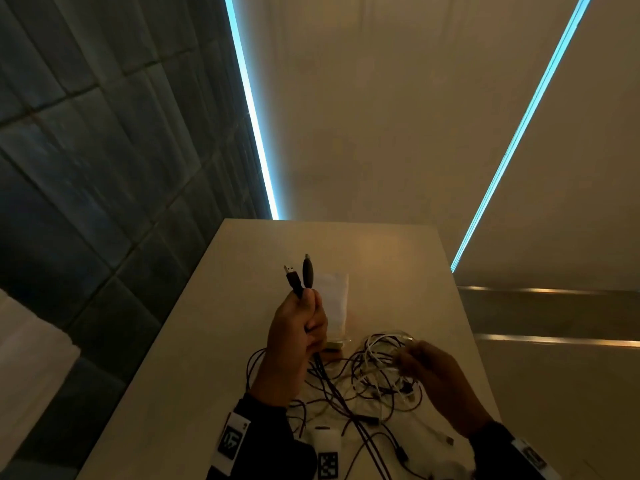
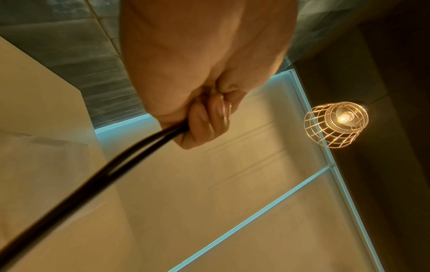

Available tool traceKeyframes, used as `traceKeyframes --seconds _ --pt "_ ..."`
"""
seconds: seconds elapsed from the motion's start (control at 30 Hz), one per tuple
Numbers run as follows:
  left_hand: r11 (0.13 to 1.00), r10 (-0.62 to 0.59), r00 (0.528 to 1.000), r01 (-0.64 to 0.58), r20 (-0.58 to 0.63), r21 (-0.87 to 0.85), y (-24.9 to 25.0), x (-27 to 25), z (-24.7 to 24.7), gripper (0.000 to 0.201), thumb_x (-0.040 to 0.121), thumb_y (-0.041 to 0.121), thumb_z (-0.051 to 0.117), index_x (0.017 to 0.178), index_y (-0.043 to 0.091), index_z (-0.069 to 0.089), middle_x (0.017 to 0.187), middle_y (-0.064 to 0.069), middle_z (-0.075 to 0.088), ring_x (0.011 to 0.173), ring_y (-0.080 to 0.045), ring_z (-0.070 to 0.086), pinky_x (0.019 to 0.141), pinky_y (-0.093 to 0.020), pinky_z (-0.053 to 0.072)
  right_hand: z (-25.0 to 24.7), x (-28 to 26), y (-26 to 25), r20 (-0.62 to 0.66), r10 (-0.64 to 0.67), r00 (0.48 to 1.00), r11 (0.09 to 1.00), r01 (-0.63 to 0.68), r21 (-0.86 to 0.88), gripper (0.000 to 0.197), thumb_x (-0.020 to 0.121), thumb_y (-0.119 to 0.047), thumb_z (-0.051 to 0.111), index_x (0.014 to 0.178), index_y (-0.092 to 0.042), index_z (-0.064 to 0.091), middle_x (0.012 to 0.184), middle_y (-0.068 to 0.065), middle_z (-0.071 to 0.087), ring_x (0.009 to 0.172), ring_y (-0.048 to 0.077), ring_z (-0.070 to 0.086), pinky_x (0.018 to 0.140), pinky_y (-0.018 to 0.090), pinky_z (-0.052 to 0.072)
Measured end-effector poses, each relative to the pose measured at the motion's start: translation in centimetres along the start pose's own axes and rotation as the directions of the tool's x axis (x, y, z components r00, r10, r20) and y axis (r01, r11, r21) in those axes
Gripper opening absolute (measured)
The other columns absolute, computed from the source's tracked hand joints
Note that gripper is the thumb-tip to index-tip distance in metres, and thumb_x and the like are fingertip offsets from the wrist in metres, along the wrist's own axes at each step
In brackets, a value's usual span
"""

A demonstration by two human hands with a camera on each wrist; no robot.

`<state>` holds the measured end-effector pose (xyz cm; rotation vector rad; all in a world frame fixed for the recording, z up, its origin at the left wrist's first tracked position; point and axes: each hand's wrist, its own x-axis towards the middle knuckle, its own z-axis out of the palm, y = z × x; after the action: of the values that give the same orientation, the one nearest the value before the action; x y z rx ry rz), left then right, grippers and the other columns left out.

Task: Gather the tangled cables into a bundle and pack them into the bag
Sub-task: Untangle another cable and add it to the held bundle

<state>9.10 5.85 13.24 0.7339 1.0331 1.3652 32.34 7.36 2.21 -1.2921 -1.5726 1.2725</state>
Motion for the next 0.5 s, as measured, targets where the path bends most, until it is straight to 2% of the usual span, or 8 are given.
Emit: traceKeyframes --seconds 0.07,0.13,0.2,0.23,0.3,0.4,0.47,0.5 --pt "0.994 -0.006 1.000 0.007 -0.013 0.112 -0.6 0.1 0.6 0.021 0.102 0.020 0.039 0.085 0.010 0.046 0.053 0.006 0.030 0.042 -0.007 0.022 0.042 -0.021 0.020 1.2 0.7 -3.1 0.002 -0.010 1.000 0.952 0.009 0.306 0.014 0.095 -0.006 0.050 0.098 0.007 0.057 0.094 0.020 0.071 0.090 0.032 0.069 0.082 0.041 0.058" --pt "0.966 -0.005 0.999 0.017 -0.046 0.256 -1.5 0.5 1.1 0.015 0.100 0.019 0.044 0.092 0.007 0.049 0.054 0.005 0.029 0.042 -0.008 0.025 0.040 -0.023 0.024 2.7 1.5 -5.4 -0.013 0.022 1.000 0.870 -0.013 0.492 0.015 0.097 -0.008 0.047 0.104 0.006 0.050 0.085 0.024 0.067 0.080 0.039 0.067 0.079 0.046 0.057" --pt "0.933 -0.019 0.996 0.049 -0.086 0.356 -2.4 1.0 1.3 0.022 0.098 0.030 0.051 0.100 0.009 0.055 0.058 -0.005 0.041 0.046 -0.019 0.043 0.042 -0.032 0.045 4.4 2.1 -7.2 -0.018 0.057 0.998 0.815 -0.036 0.579 0.017 0.096 -0.014 0.050 0.106 0.000 0.049 0.073 0.018 0.059 0.063 0.033 0.059 0.066 0.045 0.056" --pt "0.924 -0.045 0.995 0.075 -0.089 0.375 -2.8 1.1 1.3 0.028 0.094 0.040 0.054 0.102 0.014 0.058 0.066 -0.011 0.049 0.055 -0.026 0.051 0.052 -0.044 0.053 5.2 2.3 -7.9 -0.017 0.064 0.998 0.807 -0.042 0.589 0.019 0.095 -0.017 0.052 0.105 -0.001 0.049 0.069 0.015 0.056 0.055 0.028 0.054 0.058 0.040 0.054" --pt "0.928 -0.085 0.994 0.101 -0.062 0.358 -3.3 1.0 1.2 0.035 0.086 0.053 0.055 0.101 0.023 0.064 0.077 -0.017 0.055 0.066 -0.034 0.053 0.063 -0.054 0.050 6.5 2.4 -9.0 -0.011 0.051 0.999 0.809 -0.035 0.587 0.020 0.093 -0.024 0.055 0.094 -0.004 0.049 0.062 0.011 0.050 0.045 0.021 0.044 0.045 0.030 0.045" --pt "0.953 -0.054 0.996 0.074 -0.076 0.294 -3.0 0.6 1.1 0.025 0.094 0.045 0.052 0.086 0.028 0.068 0.081 -0.017 0.054 0.069 -0.033 0.050 0.062 -0.048 0.043 7.8 2.2 -9.5 0.018 0.036 0.999 0.808 -0.040 0.588 0.025 0.088 -0.027 0.060 0.085 -0.005 0.049 0.058 0.009 0.050 0.043 0.016 0.040 0.040 0.025 0.036" --pt "0.973 0.003 0.989 0.031 -0.146 0.227 -2.6 0.7 0.5 0.028 0.098 0.034 0.048 0.089 0.014 0.065 0.066 -0.013 0.048 0.057 -0.025 0.045 0.053 -0.034 0.042 8.0 1.8 -9.0 0.071 0.002 0.997 0.829 -0.042 0.557 0.026 0.086 -0.023 0.062 0.090 0.001 0.053 0.065 0.014 0.057 0.051 0.021 0.049 0.046 0.028 0.041" --pt "0.980 0.033 0.984 0.003 -0.175 0.199 -2.3 0.7 0.2 0.028 0.099 0.031 0.046 0.092 0.009 0.062 0.056 -0.008 0.040 0.048 -0.019 0.038 0.046 -0.025 0.035 8.0 1.5 -8.6 0.088 -0.013 0.996 0.850 -0.036 0.526 0.024 0.088 -0.020 0.061 0.091 0.003 0.055 0.068 0.016 0.058 0.055 0.024 0.050 0.049 0.030 0.043"
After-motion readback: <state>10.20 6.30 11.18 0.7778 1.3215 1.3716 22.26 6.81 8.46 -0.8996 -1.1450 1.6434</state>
